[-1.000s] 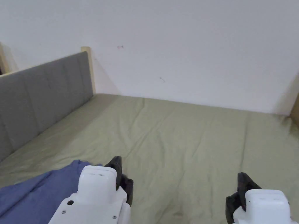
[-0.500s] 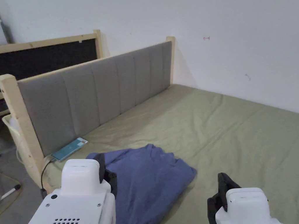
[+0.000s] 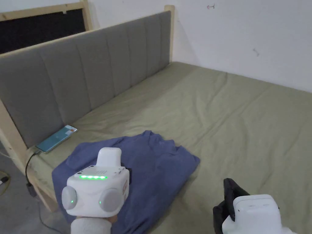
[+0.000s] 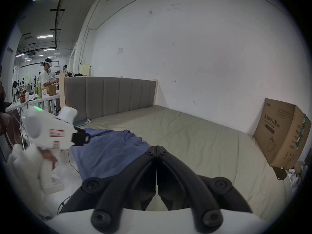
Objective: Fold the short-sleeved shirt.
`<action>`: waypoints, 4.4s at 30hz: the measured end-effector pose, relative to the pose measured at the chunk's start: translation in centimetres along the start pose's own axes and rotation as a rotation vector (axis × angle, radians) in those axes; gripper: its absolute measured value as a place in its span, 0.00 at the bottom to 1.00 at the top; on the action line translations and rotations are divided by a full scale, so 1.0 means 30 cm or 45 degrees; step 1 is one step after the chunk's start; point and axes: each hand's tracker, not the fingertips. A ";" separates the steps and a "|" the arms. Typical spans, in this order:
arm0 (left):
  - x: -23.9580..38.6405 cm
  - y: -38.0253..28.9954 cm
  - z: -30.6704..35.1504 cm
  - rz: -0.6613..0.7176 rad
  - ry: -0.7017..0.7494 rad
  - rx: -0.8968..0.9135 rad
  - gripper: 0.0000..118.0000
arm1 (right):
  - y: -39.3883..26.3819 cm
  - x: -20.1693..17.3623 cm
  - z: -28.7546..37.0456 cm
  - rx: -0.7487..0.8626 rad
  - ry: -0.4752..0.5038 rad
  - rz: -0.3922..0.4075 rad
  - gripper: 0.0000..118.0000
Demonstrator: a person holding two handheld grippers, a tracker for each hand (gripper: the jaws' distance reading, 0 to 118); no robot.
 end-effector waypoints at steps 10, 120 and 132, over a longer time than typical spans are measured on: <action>0.077 0.055 -0.351 -0.096 -0.140 -0.290 0.81 | -0.077 0.054 -0.085 -0.137 -0.033 -0.041 0.00; 0.876 0.091 -0.462 -0.479 -0.343 -0.379 0.00 | -0.357 0.872 0.102 -0.529 -0.633 -0.423 0.00; 0.880 0.152 -0.365 -0.445 -0.416 -0.287 0.00 | -0.487 1.326 -0.498 -0.969 -0.510 -0.306 0.64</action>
